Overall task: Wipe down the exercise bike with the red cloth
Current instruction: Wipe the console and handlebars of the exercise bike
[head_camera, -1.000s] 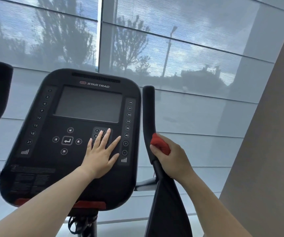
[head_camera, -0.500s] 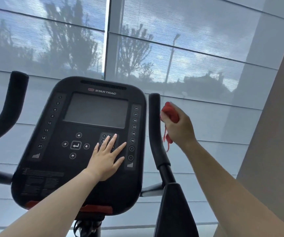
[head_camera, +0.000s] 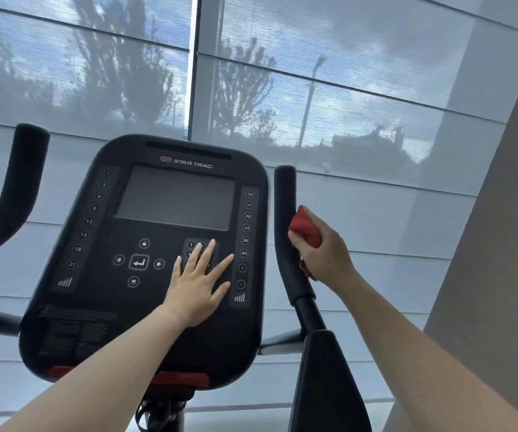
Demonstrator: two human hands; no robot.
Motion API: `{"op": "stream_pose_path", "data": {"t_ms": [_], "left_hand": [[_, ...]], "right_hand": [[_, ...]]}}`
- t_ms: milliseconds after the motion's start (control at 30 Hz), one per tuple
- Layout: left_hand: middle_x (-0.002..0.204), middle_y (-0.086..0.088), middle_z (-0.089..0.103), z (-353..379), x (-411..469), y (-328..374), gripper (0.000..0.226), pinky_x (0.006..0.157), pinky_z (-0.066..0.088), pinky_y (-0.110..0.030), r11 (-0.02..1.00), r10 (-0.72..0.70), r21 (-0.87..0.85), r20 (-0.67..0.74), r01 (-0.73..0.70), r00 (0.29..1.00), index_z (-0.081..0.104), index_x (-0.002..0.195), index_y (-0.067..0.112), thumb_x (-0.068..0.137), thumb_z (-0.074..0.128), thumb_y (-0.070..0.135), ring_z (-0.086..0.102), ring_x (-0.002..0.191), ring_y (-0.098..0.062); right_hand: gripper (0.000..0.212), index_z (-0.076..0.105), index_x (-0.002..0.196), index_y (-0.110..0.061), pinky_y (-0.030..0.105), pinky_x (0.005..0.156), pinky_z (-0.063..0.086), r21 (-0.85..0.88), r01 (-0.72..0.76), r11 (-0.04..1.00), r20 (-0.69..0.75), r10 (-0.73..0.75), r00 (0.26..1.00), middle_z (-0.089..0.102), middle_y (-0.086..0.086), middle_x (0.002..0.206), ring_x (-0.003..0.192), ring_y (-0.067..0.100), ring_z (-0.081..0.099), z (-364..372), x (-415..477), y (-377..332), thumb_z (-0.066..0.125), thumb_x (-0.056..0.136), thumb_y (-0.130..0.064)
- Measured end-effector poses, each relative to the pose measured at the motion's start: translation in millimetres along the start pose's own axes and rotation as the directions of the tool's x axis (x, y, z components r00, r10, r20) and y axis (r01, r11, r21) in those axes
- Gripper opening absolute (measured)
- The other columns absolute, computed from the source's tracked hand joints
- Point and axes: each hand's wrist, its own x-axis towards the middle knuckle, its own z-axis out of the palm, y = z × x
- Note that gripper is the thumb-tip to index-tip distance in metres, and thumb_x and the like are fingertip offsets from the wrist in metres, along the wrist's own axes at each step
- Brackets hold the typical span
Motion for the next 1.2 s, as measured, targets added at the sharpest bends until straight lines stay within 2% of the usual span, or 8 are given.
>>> {"op": "stream_pose_path", "data": {"t_ms": [133, 300, 400, 467, 667, 833, 967, 1200], "left_hand": [[0.158, 0.005, -0.018, -3, 0, 0, 0.055, 0.115, -0.005, -0.050, 1.000, 0.000, -0.016, 0.011, 0.000, 1.000, 0.000, 0.147, 0.048, 0.096, 0.021, 0.054, -0.018, 0.145, -0.018], [0.158, 0.004, -0.019, 0, 0, -2, 0.056, 0.115, -0.005, -0.051, 1.000, -0.001, -0.002, 0.007, 0.001, 1.000, -0.002, 0.147, 0.047, 0.096, 0.021, 0.054, -0.019, 0.145, -0.019], [0.159, 0.003, -0.017, 0, 1, -1, 0.056, 0.115, -0.004, -0.051, 1.000, 0.000, -0.022, -0.004, 0.000, 1.000, 0.000, 0.147, 0.047, 0.096, 0.022, 0.054, -0.018, 0.145, -0.019], [0.159, 0.003, -0.017, 0, 1, 0, 0.056, 0.115, -0.003, -0.051, 1.000, -0.001, -0.020, 0.001, 0.001, 1.000, 0.000, 0.147, 0.047, 0.096, 0.022, 0.054, -0.017, 0.145, -0.019], [0.159, 0.003, -0.016, -6, 1, 3, 0.056, 0.116, -0.001, -0.050, 0.999, -0.006, -0.039, 0.036, 0.008, 0.999, 0.003, 0.147, 0.046, 0.095, 0.022, 0.055, -0.015, 0.145, -0.020], [0.159, 0.003, -0.016, -5, -1, 4, 0.057, 0.116, -0.001, -0.050, 1.000, -0.006, -0.023, 0.069, 0.007, 0.998, 0.003, 0.147, 0.046, 0.095, 0.021, 0.057, -0.016, 0.145, -0.021], [0.159, 0.003, -0.016, -3, -2, 4, 0.057, 0.116, 0.000, -0.050, 1.000, -0.007, -0.018, 0.070, 0.008, 0.998, 0.003, 0.148, 0.046, 0.094, 0.021, 0.058, -0.015, 0.145, -0.021], [0.159, 0.002, -0.015, -2, -1, 6, 0.058, 0.116, 0.001, -0.051, 1.000, -0.002, -0.007, 0.053, 0.002, 0.999, 0.003, 0.148, 0.045, 0.094, 0.021, 0.057, -0.014, 0.145, -0.022]], "right_hand": [[0.066, 0.032, 0.144, -0.030, 0.026, 0.094, 0.044, -0.139, 0.001, 0.990, 0.077, 0.009, 0.997, 0.057, -0.006, 0.125, 0.108, 0.012, 0.057, 6, -13, -2, 0.065, 0.086, -0.030], [0.031, 0.061, 0.115, -0.039, 0.016, 0.067, 0.050, -0.116, -0.073, 0.991, 0.235, 0.099, 0.967, 0.070, -0.009, 0.090, 0.075, 0.002, 0.063, -21, -57, 0, 0.062, 0.086, -0.029], [0.018, 0.066, 0.099, -0.036, 0.029, 0.073, 0.052, -0.066, -0.102, 0.993, 0.295, 0.117, 0.948, 0.071, 0.000, 0.086, 0.077, 0.018, 0.065, -38, -81, -4, 0.061, 0.087, -0.024], [0.020, 0.067, 0.101, -0.034, 0.030, 0.064, 0.050, -0.030, -0.118, 0.993, 0.332, 0.121, 0.935, 0.069, 0.008, 0.084, 0.068, 0.024, 0.062, -51, -93, -7, 0.061, 0.088, -0.020], [0.039, 0.061, 0.117, -0.039, 0.015, 0.078, 0.046, 0.075, -0.093, 0.993, 0.230, 0.074, 0.970, 0.070, -0.015, 0.098, 0.091, 0.001, 0.064, -85, -132, -8, 0.063, 0.080, -0.026], [0.043, 0.058, 0.122, -0.038, 0.031, 0.098, 0.046, 0.041, -0.133, 0.990, 0.249, 0.118, 0.961, 0.067, -0.014, 0.112, 0.108, 0.005, 0.060, -58, -155, -9, 0.068, 0.084, -0.021], [0.039, 0.062, 0.118, -0.038, 0.031, 0.097, 0.047, 0.050, -0.113, 0.992, 0.058, 0.110, 0.992, 0.068, -0.018, 0.109, 0.104, 0.000, 0.060, -36, -168, -15, 0.070, 0.080, -0.035], [0.034, 0.067, 0.112, -0.038, 0.037, 0.101, 0.045, 0.211, -0.086, 0.974, -0.038, 0.096, 0.995, 0.063, -0.019, 0.120, 0.116, 0.003, 0.056, -37, -205, -8, 0.070, 0.083, -0.020]]}}
